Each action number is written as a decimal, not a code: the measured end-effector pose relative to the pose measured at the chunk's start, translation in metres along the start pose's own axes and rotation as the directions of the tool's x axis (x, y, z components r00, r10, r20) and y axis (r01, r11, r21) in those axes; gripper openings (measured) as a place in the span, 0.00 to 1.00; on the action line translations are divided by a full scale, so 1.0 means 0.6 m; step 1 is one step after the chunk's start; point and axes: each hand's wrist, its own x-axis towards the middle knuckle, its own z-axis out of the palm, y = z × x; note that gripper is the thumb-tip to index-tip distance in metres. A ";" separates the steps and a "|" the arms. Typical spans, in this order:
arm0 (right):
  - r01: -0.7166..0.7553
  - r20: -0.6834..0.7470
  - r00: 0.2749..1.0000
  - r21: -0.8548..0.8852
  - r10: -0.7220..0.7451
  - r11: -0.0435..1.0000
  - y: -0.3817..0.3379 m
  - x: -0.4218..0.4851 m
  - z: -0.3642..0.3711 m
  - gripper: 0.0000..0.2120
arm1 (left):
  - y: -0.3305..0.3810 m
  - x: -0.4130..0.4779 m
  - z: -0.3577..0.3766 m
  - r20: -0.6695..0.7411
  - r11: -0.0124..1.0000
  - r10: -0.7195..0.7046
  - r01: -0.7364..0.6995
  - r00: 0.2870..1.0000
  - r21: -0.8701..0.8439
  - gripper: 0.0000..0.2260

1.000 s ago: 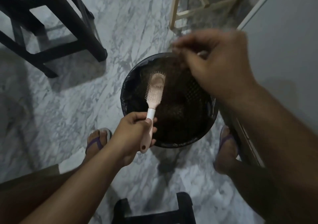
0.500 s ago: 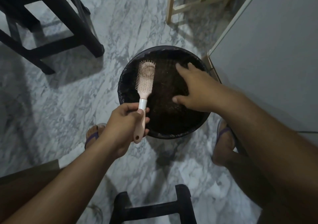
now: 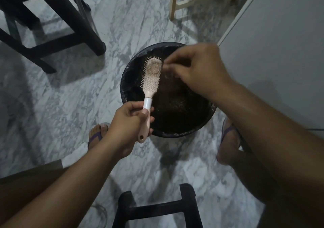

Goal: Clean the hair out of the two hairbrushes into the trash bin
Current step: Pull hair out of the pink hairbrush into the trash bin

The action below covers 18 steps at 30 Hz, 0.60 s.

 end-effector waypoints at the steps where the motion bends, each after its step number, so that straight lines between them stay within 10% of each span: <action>1: 0.080 -0.095 0.992 0.026 -0.077 0.996 -0.008 0.003 -0.008 0.06 | -0.002 0.000 -0.001 -0.004 1.000 -0.009 0.009 1.000 -0.009 0.09; 8: 0.418 -0.532 0.777 0.039 -0.335 0.908 -0.027 0.009 -0.036 0.04 | -0.007 0.004 -0.014 -0.057 0.998 -0.046 0.043 0.997 -0.055 0.09; 12: -0.007 0.082 0.996 -0.175 0.021 0.985 0.008 -0.002 -0.015 0.08 | -0.006 0.004 -0.015 -0.064 0.998 -0.027 0.023 0.998 -0.060 0.09; 16: -0.101 0.578 0.550 -0.671 0.603 0.735 0.029 -0.020 -0.006 0.35 | -0.002 0.002 -0.011 -0.052 0.999 -0.012 0.010 0.999 -0.043 0.09; 18: -0.053 0.588 0.539 -0.690 0.603 0.721 0.027 -0.018 -0.011 0.34 | -0.002 0.000 -0.011 -0.046 1.000 0.000 -0.001 0.999 -0.031 0.09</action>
